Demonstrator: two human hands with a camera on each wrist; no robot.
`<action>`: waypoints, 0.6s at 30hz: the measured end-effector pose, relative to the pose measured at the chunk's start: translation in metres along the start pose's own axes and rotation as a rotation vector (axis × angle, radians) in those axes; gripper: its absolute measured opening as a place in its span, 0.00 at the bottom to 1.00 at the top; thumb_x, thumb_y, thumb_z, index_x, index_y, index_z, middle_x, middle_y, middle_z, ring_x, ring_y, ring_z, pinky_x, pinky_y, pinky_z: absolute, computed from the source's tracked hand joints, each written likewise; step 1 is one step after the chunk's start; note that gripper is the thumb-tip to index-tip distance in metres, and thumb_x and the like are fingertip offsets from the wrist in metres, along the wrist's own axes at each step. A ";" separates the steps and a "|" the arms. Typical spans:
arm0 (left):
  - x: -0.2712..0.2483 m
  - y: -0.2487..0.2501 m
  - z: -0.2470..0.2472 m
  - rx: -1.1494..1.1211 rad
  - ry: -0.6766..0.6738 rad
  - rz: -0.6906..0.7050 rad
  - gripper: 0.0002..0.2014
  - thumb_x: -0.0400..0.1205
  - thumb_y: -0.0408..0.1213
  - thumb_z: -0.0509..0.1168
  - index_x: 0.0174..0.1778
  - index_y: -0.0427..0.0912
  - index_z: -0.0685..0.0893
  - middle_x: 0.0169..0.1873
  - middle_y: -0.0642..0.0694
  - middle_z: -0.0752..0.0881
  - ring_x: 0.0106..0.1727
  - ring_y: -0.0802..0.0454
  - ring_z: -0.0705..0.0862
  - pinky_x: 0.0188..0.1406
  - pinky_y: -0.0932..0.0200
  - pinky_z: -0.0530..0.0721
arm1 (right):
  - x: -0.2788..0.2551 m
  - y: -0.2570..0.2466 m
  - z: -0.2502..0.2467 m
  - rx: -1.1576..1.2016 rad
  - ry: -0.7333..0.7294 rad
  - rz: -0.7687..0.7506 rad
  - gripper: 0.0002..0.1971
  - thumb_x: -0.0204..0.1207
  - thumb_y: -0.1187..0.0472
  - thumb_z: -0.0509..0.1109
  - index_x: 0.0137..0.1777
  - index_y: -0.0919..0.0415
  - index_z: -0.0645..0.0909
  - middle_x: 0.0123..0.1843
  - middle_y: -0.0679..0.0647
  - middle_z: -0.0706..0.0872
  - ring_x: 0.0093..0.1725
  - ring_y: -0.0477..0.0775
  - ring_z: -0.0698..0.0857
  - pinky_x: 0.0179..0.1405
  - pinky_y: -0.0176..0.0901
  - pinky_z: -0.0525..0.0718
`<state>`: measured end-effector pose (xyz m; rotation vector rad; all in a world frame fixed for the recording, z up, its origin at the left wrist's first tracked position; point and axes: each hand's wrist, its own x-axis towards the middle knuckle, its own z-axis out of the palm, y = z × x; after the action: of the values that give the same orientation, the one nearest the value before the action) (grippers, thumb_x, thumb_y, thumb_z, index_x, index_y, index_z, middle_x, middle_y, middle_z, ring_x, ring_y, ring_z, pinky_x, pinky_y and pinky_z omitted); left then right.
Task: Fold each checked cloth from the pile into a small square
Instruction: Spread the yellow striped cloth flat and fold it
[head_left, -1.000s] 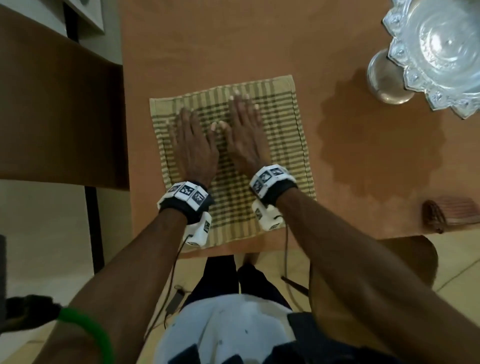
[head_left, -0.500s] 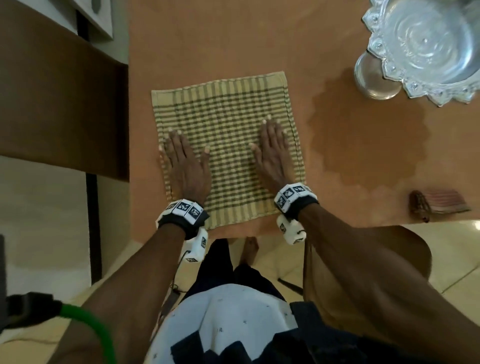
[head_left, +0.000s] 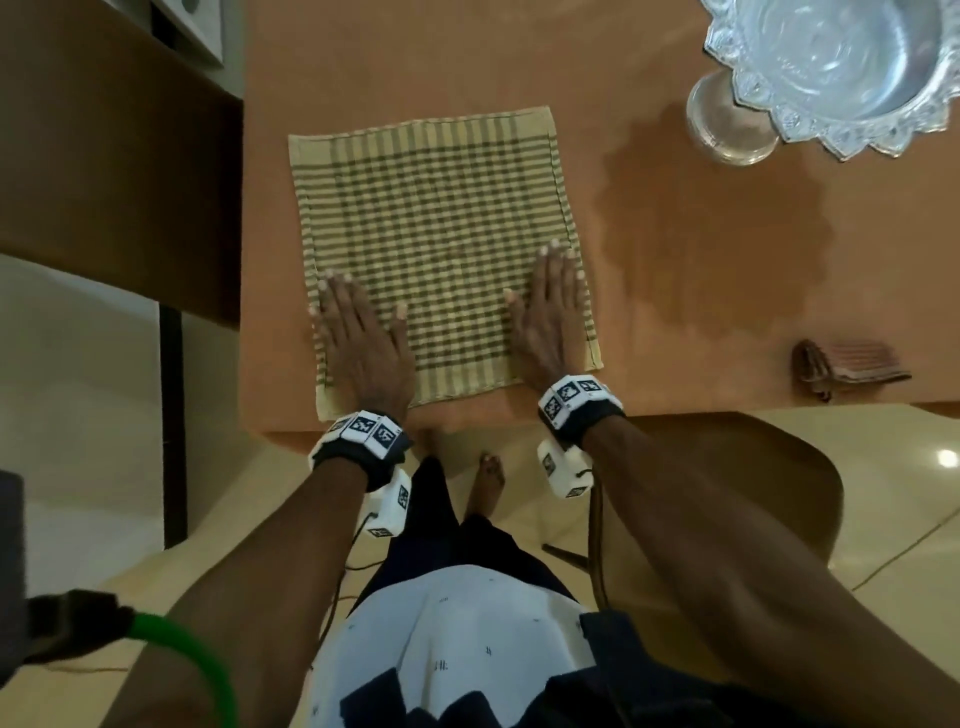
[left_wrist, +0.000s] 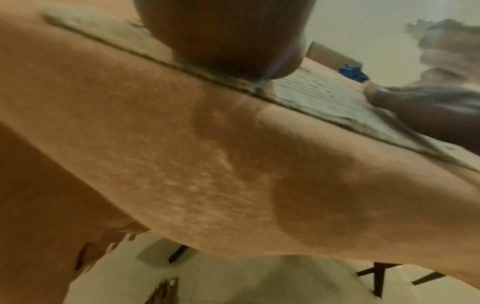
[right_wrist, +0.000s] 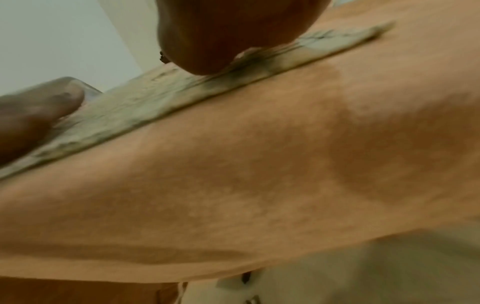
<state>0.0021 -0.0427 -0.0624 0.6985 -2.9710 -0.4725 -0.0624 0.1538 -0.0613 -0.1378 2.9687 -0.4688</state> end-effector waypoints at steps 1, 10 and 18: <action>-0.006 0.010 0.004 -0.034 -0.001 0.063 0.32 0.91 0.53 0.44 0.86 0.35 0.56 0.87 0.38 0.54 0.88 0.43 0.51 0.86 0.40 0.49 | -0.006 -0.017 0.005 0.017 -0.017 -0.049 0.33 0.88 0.46 0.43 0.87 0.64 0.49 0.89 0.61 0.49 0.88 0.60 0.47 0.87 0.57 0.44; -0.029 -0.005 0.015 0.005 -0.014 -0.057 0.37 0.89 0.60 0.44 0.87 0.36 0.52 0.87 0.38 0.52 0.88 0.42 0.49 0.87 0.43 0.48 | -0.031 -0.011 0.026 0.048 0.024 -0.043 0.38 0.86 0.37 0.48 0.88 0.60 0.49 0.89 0.55 0.48 0.88 0.55 0.46 0.86 0.53 0.42; -0.054 -0.045 -0.019 -0.027 -0.025 -0.075 0.37 0.89 0.60 0.49 0.87 0.37 0.54 0.86 0.36 0.55 0.87 0.40 0.54 0.86 0.41 0.51 | -0.047 0.032 -0.008 0.128 0.044 0.231 0.35 0.86 0.44 0.54 0.87 0.62 0.52 0.89 0.60 0.50 0.88 0.59 0.48 0.85 0.51 0.43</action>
<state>0.0724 -0.0624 -0.0576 0.8095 -2.9642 -0.5293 -0.0198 0.1919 -0.0588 0.2286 2.9352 -0.6342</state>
